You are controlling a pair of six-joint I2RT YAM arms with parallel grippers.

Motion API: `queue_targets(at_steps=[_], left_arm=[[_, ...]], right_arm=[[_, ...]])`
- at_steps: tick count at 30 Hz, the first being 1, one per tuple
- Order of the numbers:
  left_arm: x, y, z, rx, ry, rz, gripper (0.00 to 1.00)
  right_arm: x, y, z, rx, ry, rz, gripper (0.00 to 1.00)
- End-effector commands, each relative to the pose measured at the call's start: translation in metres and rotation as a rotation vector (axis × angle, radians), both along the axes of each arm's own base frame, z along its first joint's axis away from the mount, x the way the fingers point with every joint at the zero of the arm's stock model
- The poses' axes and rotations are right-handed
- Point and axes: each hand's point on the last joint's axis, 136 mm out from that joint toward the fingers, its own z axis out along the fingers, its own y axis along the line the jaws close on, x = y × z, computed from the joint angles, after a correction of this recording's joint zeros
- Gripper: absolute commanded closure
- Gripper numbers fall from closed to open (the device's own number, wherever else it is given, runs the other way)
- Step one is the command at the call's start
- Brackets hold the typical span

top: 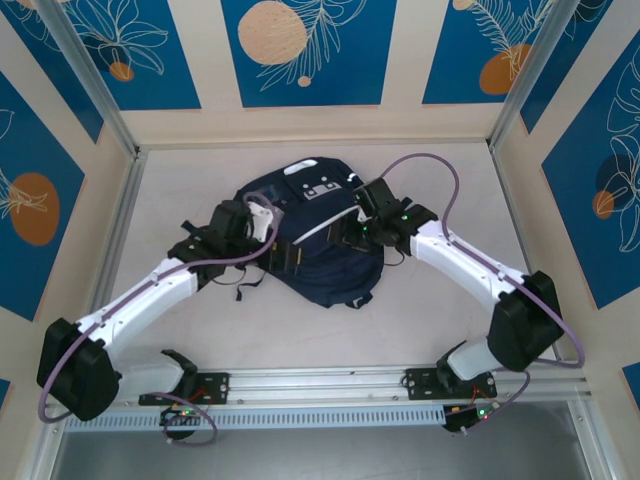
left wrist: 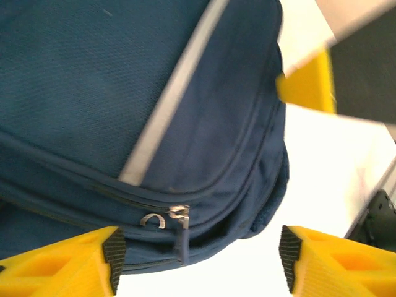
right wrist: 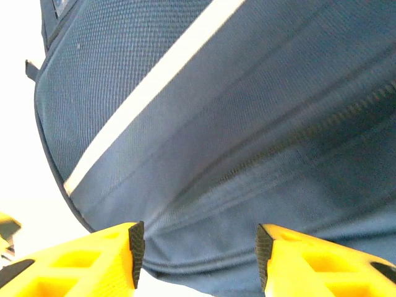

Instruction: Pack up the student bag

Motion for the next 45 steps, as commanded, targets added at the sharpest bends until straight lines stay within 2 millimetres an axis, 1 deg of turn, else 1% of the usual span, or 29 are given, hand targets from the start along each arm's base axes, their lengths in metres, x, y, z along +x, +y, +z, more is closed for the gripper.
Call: queue_targets(at_steps=[1, 2, 5, 7, 10, 11, 14, 17, 20, 23, 27, 31, 33, 35, 37, 39, 42, 45], left_arm=[[0.016, 0.030, 0.000, 0.015, 0.068, 0.171, 0.26], [0.022, 0.041, -0.005, 0.024, 0.090, 0.232, 0.24], [0.036, 0.070, -0.017, 0.020, 0.161, 0.386, 0.21], [0.044, 0.085, -0.026, 0.010, 0.204, 0.471, 0.20], [0.052, 0.101, -0.032, -0.004, 0.235, 0.564, 0.19], [0.054, 0.104, -0.033, -0.010, 0.237, 0.579, 0.19], [0.059, 0.110, -0.032, -0.024, 0.240, 0.613, 0.19], [0.060, 0.105, -0.029, -0.052, 0.247, 0.603, 0.18], [0.059, 0.098, -0.027, -0.089, 0.261, 0.581, 0.18], [0.058, 0.094, -0.029, -0.112, 0.277, 0.571, 0.18], [0.058, 0.087, -0.029, -0.158, 0.295, 0.553, 0.19], [0.058, 0.073, -0.028, -0.221, 0.326, 0.509, 0.21], [0.057, 0.067, -0.028, -0.233, 0.337, 0.488, 0.23], [0.056, 0.061, -0.029, -0.241, 0.346, 0.470, 0.25], [0.055, 0.053, -0.031, -0.251, 0.359, 0.450, 0.27], [0.053, 0.045, -0.032, -0.266, 0.369, 0.433, 0.30], [0.053, 0.033, -0.035, -0.284, 0.378, 0.409, 0.33], [0.054, 0.026, -0.039, -0.285, 0.388, 0.398, 0.36]], right_arm=[[-0.022, -0.008, -0.006, -0.152, -0.044, 0.029, 0.46], [-0.025, -0.005, -0.006, -0.176, -0.057, 0.040, 0.46], [-0.037, 0.019, -0.010, -0.241, -0.095, 0.082, 0.45], [-0.045, 0.040, -0.011, -0.278, -0.112, 0.100, 0.45], [-0.052, 0.069, -0.018, -0.323, -0.125, 0.117, 0.46], [-0.052, 0.077, -0.021, -0.332, -0.130, 0.124, 0.47], [-0.049, 0.093, -0.031, -0.374, -0.123, 0.111, 0.50], [-0.041, 0.102, -0.033, -0.402, -0.131, 0.090, 0.54], [-0.034, 0.104, -0.035, -0.429, -0.142, 0.066, 0.57], [-0.027, 0.101, -0.039, -0.463, -0.144, 0.044, 0.64], [-0.022, 0.095, -0.042, -0.494, -0.146, 0.011, 0.65], [-0.021, 0.092, -0.044, -0.519, -0.157, 0.003, 0.75], [-0.020, 0.091, -0.045, -0.530, -0.158, 0.004, 0.82], [-0.021, 0.089, -0.048, -0.547, -0.153, 0.008, 0.86], [-0.021, 0.086, -0.050, -0.561, -0.150, 0.010, 0.87], [-0.022, 0.086, -0.051, -0.566, -0.148, 0.020, 0.85], [-0.022, 0.089, -0.049, -0.558, -0.155, 0.045, 0.86], [-0.024, 0.092, -0.044, -0.527, -0.166, 0.071, 0.92]])
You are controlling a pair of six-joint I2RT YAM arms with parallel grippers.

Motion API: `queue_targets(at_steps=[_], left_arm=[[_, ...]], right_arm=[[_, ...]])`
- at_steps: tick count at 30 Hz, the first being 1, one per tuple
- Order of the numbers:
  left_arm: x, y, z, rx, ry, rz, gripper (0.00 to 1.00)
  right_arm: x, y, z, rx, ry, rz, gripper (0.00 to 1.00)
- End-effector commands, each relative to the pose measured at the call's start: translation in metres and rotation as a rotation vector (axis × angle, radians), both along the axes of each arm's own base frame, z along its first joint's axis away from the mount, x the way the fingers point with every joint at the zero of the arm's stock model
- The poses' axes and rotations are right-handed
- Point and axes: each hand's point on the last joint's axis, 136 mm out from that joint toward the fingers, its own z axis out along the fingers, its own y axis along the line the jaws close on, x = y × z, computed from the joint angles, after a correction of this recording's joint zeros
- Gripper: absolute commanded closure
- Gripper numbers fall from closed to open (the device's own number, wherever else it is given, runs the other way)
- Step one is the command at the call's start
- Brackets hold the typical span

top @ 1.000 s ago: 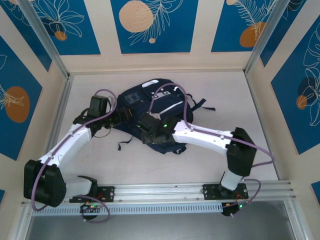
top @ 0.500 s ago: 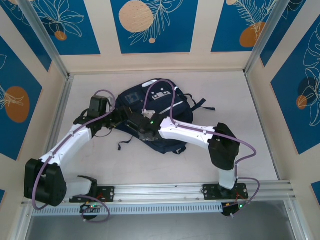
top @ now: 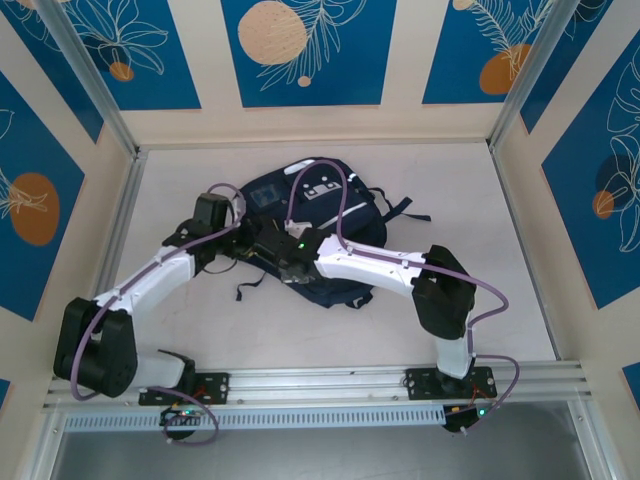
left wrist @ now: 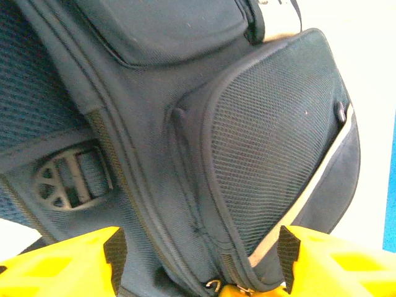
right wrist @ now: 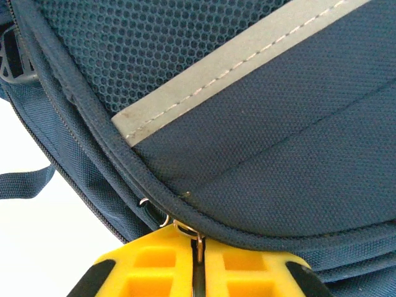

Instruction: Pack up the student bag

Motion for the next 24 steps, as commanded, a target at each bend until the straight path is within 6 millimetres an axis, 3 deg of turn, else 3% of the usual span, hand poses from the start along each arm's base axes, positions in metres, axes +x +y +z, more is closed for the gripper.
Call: queue_targets(at_steps=[1, 8, 13, 16, 21, 24], left_arm=[[0.003, -0.015, 0.000, -0.049, -0.003, -0.027, 0.38], [0.014, -0.037, -0.004, -0.072, -0.009, -0.074, 0.54], [0.024, -0.034, -0.019, -0.032, 0.008, -0.039, 0.81], [0.030, -0.031, -0.022, 0.005, -0.008, -0.029, 0.99], [0.035, -0.022, -0.031, 0.068, -0.004, -0.014, 1.00], [0.038, -0.018, -0.034, 0.087, 0.000, -0.010, 1.00]], right_arm=[[0.005, -0.005, 0.011, 0.006, -0.038, 0.013, 0.94], [-0.004, -0.010, 0.019, 0.062, -0.011, 0.061, 1.00], [-0.011, -0.021, 0.021, 0.048, 0.020, 0.103, 1.00], [-0.019, -0.038, 0.018, -0.004, 0.052, 0.140, 1.00], [-0.026, -0.082, 0.014, -0.096, 0.065, 0.167, 1.00], [-0.018, -0.105, 0.019, -0.105, 0.039, 0.153, 1.00]])
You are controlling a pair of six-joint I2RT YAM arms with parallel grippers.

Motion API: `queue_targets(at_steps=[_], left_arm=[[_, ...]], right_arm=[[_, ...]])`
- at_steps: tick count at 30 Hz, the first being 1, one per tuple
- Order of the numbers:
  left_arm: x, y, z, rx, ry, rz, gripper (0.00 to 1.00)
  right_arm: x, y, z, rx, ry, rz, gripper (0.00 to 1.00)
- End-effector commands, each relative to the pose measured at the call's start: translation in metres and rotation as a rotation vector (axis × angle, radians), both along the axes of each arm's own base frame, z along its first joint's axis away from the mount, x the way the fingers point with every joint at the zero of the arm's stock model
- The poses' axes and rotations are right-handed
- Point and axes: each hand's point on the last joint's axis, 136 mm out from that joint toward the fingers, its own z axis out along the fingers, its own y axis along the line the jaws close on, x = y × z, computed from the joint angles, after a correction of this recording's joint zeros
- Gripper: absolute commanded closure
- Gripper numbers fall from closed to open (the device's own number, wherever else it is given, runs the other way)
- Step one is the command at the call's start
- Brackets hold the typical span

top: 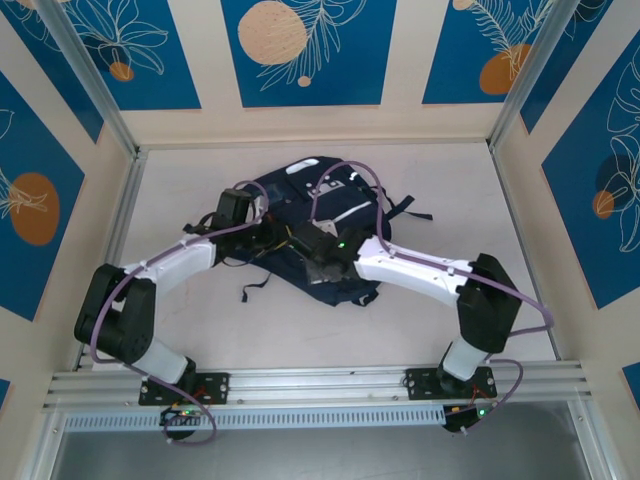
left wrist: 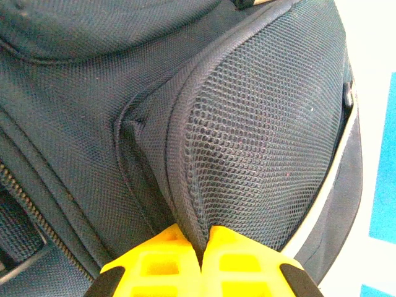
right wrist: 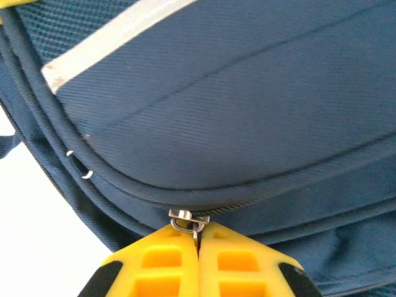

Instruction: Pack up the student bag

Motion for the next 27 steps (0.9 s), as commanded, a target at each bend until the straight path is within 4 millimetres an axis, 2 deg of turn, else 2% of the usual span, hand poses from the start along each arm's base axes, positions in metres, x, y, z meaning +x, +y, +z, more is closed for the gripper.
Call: queue_targets(at_steps=[1, 5, 8, 10, 12, 16, 18, 23, 27], left_arm=[[0.021, 0.024, -0.016, 0.133, -0.042, 0.074, 1.00], [0.024, 0.033, -0.015, 0.157, -0.040, 0.091, 1.00], [0.023, 0.042, -0.010, 0.173, -0.045, 0.100, 1.00], [0.022, 0.049, -0.007, 0.188, -0.044, 0.106, 1.00], [0.020, 0.057, -0.004, 0.203, -0.039, 0.119, 0.92], [0.011, 0.077, 0.005, 0.227, -0.038, 0.177, 0.58], [0.004, 0.090, 0.009, 0.243, -0.033, 0.219, 0.49], [-0.014, 0.122, 0.021, 0.271, -0.039, 0.318, 0.42], [-0.025, 0.129, 0.026, 0.244, -0.030, 0.371, 0.38]], right_arm=[[-0.008, -0.052, 0.008, -0.118, 0.015, 0.006, 1.00], [0.012, -0.076, 0.011, -0.124, -0.005, -0.057, 1.00], [0.021, -0.073, 0.013, -0.079, -0.001, -0.047, 1.00], [0.024, -0.053, 0.016, -0.007, 0.002, 0.018, 1.00], [0.024, -0.028, 0.019, 0.079, 0.027, 0.091, 1.00], [0.022, 0.032, 0.028, 0.226, 0.061, 0.254, 1.00], [0.021, 0.060, 0.031, 0.267, 0.064, 0.318, 1.00], [0.027, 0.116, 0.036, 0.333, 0.073, 0.410, 1.00], [0.034, 0.149, 0.042, 0.383, 0.073, 0.451, 1.00]])
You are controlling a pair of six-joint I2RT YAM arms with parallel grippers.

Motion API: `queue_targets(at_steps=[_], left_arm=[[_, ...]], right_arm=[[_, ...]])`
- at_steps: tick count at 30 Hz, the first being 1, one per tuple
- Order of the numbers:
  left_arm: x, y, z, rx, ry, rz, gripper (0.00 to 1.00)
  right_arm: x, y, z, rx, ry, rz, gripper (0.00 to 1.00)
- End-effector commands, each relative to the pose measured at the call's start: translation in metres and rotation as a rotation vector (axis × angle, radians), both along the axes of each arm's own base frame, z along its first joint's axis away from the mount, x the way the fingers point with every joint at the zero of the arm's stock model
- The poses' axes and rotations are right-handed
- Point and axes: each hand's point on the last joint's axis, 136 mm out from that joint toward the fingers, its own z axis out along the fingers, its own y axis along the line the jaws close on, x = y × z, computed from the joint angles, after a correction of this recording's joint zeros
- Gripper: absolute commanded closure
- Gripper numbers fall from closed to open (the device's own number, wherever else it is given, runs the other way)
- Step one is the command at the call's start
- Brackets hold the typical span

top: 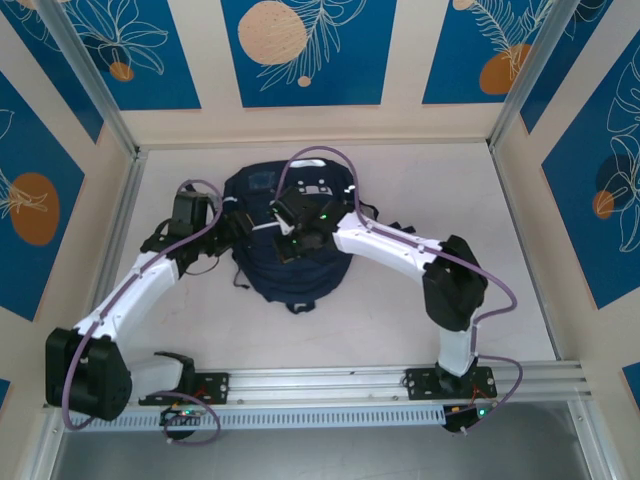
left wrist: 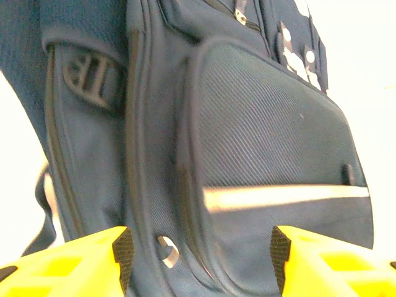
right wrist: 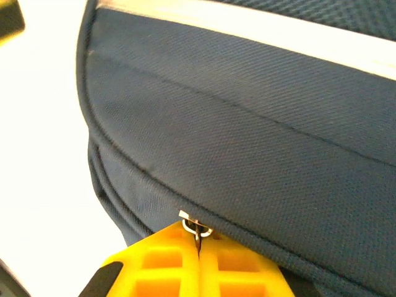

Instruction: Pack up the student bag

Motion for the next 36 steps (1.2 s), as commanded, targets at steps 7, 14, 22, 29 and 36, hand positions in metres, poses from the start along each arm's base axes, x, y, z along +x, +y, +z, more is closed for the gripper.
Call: queue_targets(at_steps=[7, 14, 22, 29, 36], left_arm=[[-0.002, -0.001, -0.006, -0.107, 0.042, 0.067, 0.44], [0.012, -0.008, -0.014, -0.156, 0.066, 0.085, 0.57], [0.017, 0.002, -0.026, -0.082, 0.078, 0.110, 0.90], [0.017, 0.017, -0.040, 0.031, 0.098, 0.124, 1.00], [0.017, 0.027, -0.040, 0.081, 0.099, 0.136, 1.00]], right_arm=[[0.004, 0.050, 0.028, 0.158, 0.008, 0.092, 1.00], [0.004, 0.048, 0.027, 0.164, 0.019, 0.086, 1.00], [0.002, 0.013, 0.011, -0.028, 0.011, 0.004, 1.00], [-0.009, -0.076, -0.006, -0.252, -0.010, -0.143, 1.00], [0.009, -0.145, -0.013, -0.226, 0.047, -0.309, 1.00]])
